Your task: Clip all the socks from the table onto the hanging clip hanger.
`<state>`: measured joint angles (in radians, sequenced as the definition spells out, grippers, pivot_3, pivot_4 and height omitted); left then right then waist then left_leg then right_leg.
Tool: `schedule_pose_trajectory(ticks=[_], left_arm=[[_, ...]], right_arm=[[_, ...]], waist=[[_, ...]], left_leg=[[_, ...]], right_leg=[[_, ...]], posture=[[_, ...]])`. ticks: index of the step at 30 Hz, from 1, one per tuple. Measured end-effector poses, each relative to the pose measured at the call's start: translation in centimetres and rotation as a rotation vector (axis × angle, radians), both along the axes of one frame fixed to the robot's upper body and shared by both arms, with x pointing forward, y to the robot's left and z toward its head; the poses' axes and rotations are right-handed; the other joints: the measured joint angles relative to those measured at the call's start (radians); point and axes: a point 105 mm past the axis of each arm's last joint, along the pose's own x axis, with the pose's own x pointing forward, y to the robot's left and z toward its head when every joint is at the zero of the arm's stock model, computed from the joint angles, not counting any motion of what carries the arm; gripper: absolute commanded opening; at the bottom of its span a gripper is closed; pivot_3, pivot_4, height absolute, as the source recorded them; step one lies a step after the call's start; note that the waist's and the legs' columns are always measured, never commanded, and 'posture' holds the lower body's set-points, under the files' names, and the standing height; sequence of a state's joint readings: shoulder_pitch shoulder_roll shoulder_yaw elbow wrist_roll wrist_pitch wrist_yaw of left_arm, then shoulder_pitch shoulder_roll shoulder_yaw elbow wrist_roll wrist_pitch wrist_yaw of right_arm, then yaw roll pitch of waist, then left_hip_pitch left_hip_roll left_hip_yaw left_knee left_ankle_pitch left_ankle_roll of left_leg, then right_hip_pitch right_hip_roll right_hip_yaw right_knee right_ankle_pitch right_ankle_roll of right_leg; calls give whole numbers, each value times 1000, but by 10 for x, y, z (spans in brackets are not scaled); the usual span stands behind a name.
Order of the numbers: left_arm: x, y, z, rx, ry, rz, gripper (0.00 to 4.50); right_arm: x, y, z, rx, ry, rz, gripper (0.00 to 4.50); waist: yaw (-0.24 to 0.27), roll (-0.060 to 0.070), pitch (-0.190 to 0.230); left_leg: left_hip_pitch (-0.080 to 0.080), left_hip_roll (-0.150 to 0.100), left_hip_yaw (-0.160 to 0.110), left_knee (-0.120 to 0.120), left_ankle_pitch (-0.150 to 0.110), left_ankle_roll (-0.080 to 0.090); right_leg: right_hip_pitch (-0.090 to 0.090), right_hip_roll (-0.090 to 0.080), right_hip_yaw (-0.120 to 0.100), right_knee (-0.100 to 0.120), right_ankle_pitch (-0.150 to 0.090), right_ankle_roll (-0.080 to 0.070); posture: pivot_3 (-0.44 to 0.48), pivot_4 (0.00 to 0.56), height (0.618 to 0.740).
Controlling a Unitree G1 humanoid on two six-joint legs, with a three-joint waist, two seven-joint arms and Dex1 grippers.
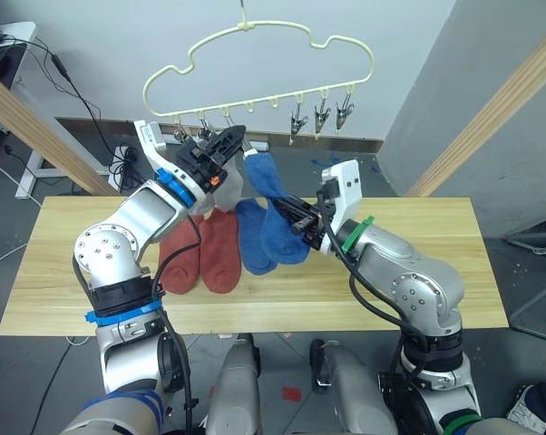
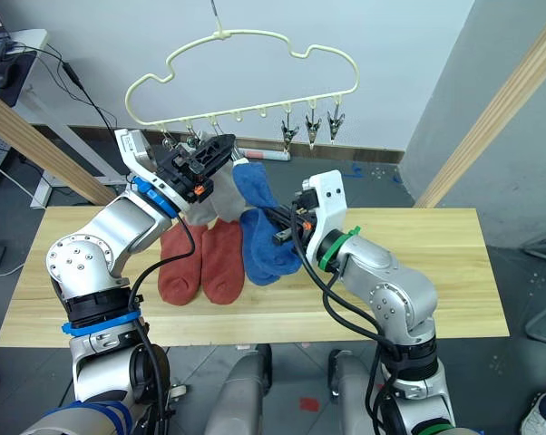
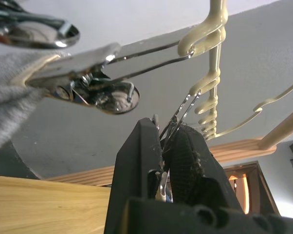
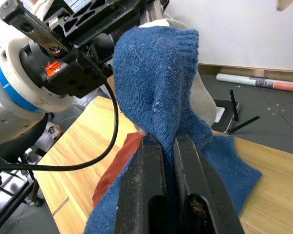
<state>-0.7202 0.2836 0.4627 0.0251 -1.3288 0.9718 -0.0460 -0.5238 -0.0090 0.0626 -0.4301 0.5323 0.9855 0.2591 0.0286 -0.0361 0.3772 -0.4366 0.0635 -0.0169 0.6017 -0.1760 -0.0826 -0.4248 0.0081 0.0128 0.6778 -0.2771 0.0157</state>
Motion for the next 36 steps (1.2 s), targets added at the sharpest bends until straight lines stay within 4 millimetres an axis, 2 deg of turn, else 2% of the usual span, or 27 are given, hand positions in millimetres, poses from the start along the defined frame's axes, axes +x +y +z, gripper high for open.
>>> schedule_pose_trajectory(ticks=[15, 26, 36], left_arm=[[2, 1, 1, -13, 8, 11, 254], [2, -2, 0, -8, 7, 0, 254], [1, -2, 1, -10, 7, -10, 254]], right_arm=[[-1, 3, -1, 12, 2, 6, 0], [-3, 9, -9, 3, 25, 24, 0], [1, 8, -5, 12, 6, 12, 0]], waist=[[0, 0, 0], [0, 0, 0], [1, 0, 0]], left_leg=[[0, 0, 0, -1, 0, 0], [0, 0, 0, -2, 0, 0], [0, 0, 1, -3, 0, 0]], right_leg=[[0, 0, 0, 0, 0, 0], [-1, 0, 0, -1, 0, 0], [-1, 0, 0, -2, 0, 0]], posture=[[167, 392, 740], [169, 392, 740], [169, 393, 740]])
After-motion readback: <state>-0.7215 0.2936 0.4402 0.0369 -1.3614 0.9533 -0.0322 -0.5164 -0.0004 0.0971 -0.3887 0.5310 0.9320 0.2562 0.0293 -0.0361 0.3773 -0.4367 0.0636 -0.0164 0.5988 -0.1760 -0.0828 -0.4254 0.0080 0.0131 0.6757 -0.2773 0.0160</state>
